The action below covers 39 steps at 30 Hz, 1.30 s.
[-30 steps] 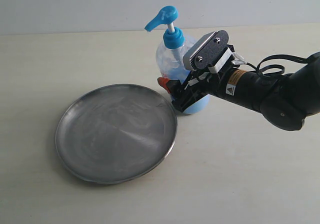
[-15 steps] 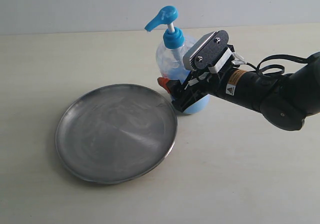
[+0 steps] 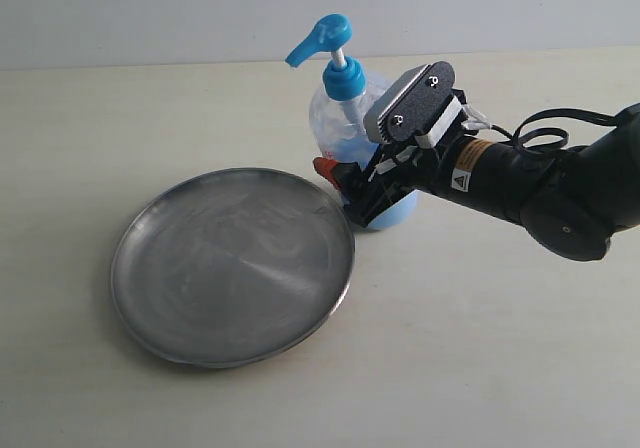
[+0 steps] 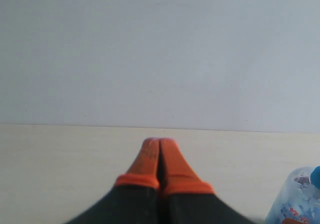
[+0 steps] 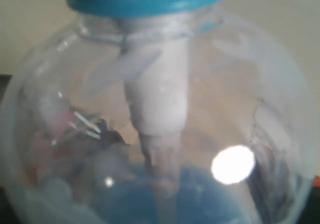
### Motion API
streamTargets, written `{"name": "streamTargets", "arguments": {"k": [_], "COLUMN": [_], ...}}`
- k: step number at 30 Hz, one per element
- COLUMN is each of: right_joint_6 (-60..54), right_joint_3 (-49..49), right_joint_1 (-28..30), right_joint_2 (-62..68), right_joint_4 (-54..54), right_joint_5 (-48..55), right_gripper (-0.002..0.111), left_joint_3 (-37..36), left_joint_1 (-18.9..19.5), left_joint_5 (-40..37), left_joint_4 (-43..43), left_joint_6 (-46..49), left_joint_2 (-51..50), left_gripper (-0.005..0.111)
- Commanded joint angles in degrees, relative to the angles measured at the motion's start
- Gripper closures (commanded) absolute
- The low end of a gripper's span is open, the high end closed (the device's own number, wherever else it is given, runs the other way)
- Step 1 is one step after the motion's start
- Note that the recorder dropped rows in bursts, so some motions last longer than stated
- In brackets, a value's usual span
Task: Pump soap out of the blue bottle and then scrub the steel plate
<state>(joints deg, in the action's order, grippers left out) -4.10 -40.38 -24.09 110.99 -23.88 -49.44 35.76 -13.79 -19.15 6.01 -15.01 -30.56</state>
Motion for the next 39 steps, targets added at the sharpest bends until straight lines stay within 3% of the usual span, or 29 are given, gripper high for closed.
{"name": "streamTargets", "arguments": {"k": [1,20,39], "right_joint_6": [-0.4,-0.4,-0.4], "right_joint_3": [0.02,0.02,0.02], "right_joint_1": [0.11,0.11,0.11], "right_joint_2": [-0.9,-0.9,-0.9], "right_joint_4": [-0.31,-0.3,-0.3], "right_joint_5": [-2.48,-2.91,-2.55], "right_gripper": [0.108,0.108,0.108], "left_joint_3": [0.49,0.49,3.14], "left_joint_1": [0.08,0.08,-0.75], "left_joint_5": [0.63,0.85,-12.32], "left_joint_4": [0.07,0.07,-0.76], "left_joint_6": [0.03,0.03,10.52], "left_joint_2": [-0.12,-1.85,-24.63], "left_gripper": [0.107,0.107,0.107]}}
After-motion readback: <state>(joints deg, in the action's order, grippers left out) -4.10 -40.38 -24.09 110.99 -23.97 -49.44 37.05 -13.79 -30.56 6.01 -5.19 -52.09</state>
